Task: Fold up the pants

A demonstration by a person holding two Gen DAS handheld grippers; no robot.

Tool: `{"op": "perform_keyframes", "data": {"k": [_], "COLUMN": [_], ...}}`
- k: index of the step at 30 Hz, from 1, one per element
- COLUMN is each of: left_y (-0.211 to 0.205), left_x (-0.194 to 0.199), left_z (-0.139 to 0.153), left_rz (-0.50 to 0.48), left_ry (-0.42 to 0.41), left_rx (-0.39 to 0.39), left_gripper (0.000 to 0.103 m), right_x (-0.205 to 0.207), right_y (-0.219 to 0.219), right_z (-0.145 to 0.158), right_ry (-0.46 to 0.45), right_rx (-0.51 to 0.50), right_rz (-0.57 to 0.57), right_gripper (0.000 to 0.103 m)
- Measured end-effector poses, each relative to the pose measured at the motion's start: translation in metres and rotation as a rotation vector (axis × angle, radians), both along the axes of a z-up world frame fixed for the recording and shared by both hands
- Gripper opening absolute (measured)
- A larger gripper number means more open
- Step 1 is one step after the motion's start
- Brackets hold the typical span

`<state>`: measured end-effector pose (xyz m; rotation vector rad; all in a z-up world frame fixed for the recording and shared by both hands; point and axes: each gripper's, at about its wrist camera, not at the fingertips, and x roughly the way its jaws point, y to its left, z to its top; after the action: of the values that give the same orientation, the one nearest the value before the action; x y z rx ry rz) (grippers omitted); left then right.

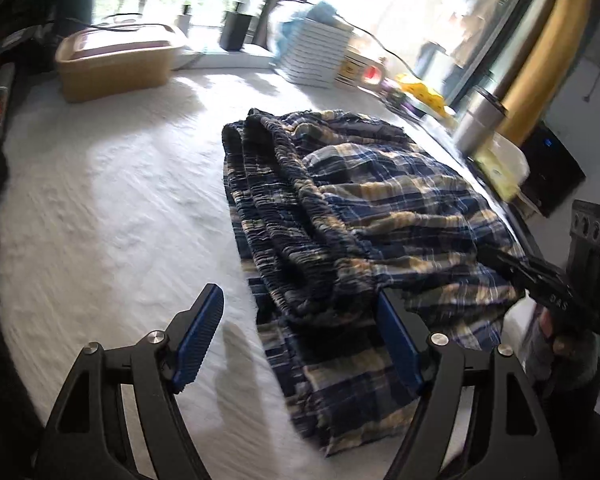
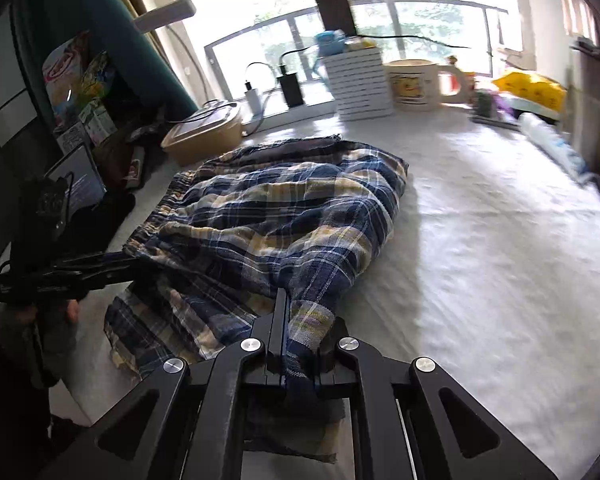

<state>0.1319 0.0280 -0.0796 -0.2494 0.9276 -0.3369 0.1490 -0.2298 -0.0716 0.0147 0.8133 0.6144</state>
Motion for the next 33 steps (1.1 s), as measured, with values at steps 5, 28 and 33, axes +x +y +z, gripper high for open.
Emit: {"op": "perform_keyframes", "data": {"k": [5,28,33], "left_y": [-0.029,-0.037,-0.027], "left_x": [0.000,0.020,0.013], "left_z": [0.001,-0.008,-0.007], "left_rz": [-0.047,-0.006,-0.035], "left_ry": [0.005,-0.011,0.008], "left_rx": [-0.001,-0.074,-0.141], "left_gripper": [0.077,0.077,0.078], "right_x": [-0.016,0.044,0.041], "right_y": [-0.040,-0.070,-0.058], "right_z": [-0.005,-0.016,-0.016], "right_ry": [0.019,0.105,0.094], "right_rx": [0.008,0.170,0.112], "right_rz": [-0.020,-0.100,-0.079], "right_gripper": [0.008,0.083,0.079]}}
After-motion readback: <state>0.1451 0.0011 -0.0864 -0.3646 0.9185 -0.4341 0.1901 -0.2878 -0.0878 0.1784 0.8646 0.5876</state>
